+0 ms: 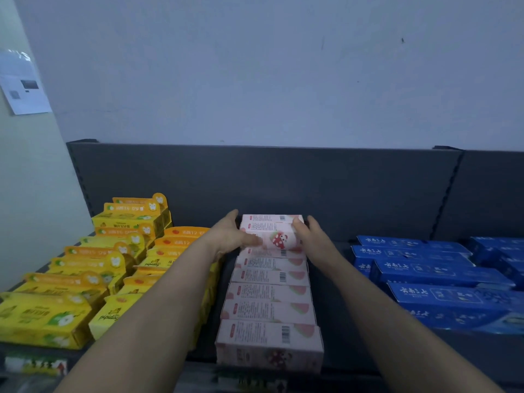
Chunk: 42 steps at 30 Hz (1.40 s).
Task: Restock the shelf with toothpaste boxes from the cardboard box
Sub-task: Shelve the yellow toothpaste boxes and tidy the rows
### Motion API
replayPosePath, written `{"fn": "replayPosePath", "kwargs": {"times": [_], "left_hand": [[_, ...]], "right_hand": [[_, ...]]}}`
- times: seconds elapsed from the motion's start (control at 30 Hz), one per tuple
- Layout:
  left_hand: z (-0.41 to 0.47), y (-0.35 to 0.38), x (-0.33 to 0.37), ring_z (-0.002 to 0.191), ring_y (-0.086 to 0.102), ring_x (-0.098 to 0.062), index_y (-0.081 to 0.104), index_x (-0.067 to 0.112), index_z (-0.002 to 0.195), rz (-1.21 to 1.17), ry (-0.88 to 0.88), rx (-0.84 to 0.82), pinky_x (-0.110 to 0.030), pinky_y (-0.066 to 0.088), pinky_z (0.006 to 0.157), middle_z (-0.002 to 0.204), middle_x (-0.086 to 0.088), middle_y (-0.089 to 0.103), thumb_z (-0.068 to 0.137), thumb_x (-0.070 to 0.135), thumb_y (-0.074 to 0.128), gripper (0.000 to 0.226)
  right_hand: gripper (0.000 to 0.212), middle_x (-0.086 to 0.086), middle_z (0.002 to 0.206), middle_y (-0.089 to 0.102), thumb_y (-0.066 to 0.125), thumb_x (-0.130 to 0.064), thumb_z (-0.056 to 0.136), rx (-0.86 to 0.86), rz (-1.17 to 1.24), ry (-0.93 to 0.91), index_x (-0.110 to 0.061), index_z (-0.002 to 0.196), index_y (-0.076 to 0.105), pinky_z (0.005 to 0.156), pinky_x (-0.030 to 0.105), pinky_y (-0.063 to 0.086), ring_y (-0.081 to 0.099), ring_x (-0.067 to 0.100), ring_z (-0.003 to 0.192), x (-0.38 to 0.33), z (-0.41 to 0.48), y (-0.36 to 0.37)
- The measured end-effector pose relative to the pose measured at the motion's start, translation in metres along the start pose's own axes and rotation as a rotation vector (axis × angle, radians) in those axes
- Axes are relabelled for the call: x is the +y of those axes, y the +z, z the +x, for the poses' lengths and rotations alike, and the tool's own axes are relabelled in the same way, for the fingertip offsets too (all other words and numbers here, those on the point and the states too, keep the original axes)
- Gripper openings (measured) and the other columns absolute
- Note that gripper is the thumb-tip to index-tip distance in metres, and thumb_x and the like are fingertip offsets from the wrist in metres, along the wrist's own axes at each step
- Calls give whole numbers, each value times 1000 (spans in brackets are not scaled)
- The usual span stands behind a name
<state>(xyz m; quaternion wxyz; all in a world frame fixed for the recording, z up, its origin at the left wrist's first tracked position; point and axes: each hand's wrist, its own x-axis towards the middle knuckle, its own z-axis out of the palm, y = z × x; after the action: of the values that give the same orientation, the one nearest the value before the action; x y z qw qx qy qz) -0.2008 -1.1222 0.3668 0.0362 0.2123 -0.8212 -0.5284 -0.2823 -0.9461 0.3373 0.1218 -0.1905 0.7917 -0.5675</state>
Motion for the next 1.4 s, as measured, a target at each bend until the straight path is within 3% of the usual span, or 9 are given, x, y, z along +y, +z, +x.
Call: {"fn": "replayPosePath", "kwargs": {"times": [0.07,0.17,0.5,0.63,0.87,1.1,1.2,1.3,1.4], "left_hand": [[-15,-1,4,121,51,-19,15,14,153,45,48,61,-30,42,91,146,-4,44,80,17,76,96],[-42,0,7,125,48,-18,22,15,152,72,154,161,-25,41,87,150,-4,39,87,26,69,81],[-130,69,9,118,51,-6,57,17,130,92,519,118,-27,42,100,129,7,58,91,31,62,42],[-144,112,7,120,52,-7,54,17,133,47,493,48,-29,45,99,131,6,57,91,29,63,45],[-142,191,18,117,45,-3,43,17,138,53,364,-63,-23,35,96,123,13,49,85,28,70,61],[-124,250,35,112,52,-4,41,31,121,-19,271,-46,-25,40,87,112,23,52,83,19,73,51],[-120,267,41,108,57,-11,40,28,134,-27,275,-5,-26,43,86,119,12,58,84,21,73,60],[-121,275,42,101,58,-11,44,27,128,20,267,67,-24,41,80,111,13,58,84,22,71,52],[-130,275,40,90,57,-8,41,29,121,93,243,136,-24,40,71,101,14,55,84,25,72,48]], "right_hand": [[67,7,150,36,36,-51,98,44,-88,-17,-9,148,24,106,35,34,41,19,132,-3,-13,-5],[72,3,161,15,32,-56,97,101,-163,-45,-17,154,12,114,40,21,18,21,146,-7,-38,-12],[50,-3,147,39,50,-40,96,204,-416,-169,-16,140,46,100,13,22,34,7,135,13,-161,-56],[44,-5,127,49,59,-31,93,261,-455,-151,-14,132,54,88,3,24,44,6,122,36,-202,-97],[66,0,154,29,62,-38,90,416,-476,18,-21,147,35,108,30,27,28,16,141,81,-219,-202],[101,0,160,9,73,-45,79,301,-432,116,-23,154,9,114,40,23,15,20,146,114,-194,-259],[103,-5,156,19,75,-42,79,239,-392,94,-22,154,7,110,36,29,25,17,141,115,-183,-267],[84,-11,127,42,74,-33,82,179,-393,34,-22,148,21,87,24,37,41,7,107,110,-181,-271],[78,-8,129,45,73,-31,84,146,-457,-47,-22,145,26,85,21,35,41,5,105,115,-187,-274]]}}
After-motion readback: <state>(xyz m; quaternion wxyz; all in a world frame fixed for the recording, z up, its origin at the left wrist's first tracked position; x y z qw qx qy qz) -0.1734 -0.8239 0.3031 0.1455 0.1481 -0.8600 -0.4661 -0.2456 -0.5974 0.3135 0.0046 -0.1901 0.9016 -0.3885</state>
